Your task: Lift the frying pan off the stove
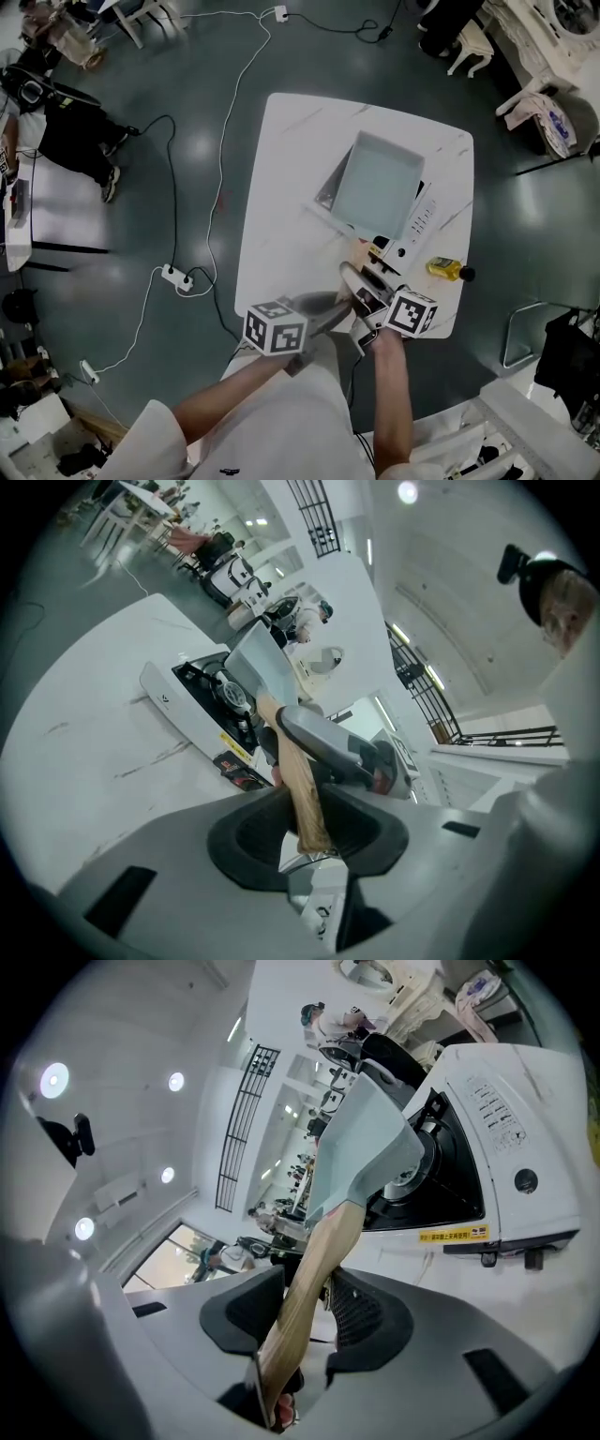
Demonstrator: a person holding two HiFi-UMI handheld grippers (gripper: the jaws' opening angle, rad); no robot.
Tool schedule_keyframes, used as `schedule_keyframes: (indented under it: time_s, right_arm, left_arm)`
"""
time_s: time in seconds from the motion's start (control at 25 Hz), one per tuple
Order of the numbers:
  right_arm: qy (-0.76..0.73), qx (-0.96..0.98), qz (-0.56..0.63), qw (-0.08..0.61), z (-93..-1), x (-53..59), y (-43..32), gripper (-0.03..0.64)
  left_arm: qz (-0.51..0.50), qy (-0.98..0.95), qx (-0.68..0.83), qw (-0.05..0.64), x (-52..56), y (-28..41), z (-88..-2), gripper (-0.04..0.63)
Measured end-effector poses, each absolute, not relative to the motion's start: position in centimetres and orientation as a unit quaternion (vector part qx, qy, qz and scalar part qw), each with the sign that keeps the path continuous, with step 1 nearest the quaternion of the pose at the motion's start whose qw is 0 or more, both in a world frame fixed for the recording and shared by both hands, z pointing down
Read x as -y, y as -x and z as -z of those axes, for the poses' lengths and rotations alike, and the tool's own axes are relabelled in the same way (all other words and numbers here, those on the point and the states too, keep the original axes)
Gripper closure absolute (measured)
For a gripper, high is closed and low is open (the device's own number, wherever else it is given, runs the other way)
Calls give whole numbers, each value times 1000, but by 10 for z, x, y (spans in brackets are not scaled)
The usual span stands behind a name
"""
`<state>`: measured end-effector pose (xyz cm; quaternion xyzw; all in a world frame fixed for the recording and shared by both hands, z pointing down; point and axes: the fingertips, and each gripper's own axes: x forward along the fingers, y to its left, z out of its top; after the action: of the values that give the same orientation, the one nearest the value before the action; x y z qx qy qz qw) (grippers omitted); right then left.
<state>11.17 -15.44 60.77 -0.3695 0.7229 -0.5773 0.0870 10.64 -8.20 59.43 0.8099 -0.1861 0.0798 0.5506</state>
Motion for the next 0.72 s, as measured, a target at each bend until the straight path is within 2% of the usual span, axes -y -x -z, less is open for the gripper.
schedule_keyframes:
  time_s: [0.44, 0.72]
  right_arm:
    - [391, -754, 520, 90, -530, 124, -90, 469]
    - [406, -756, 500, 117, -489, 109, -78, 469]
  left_arm:
    - [-73, -849, 157, 500, 51, -82, -527, 492]
    - [-65, -867, 134, 476, 35, -67, -489, 489]
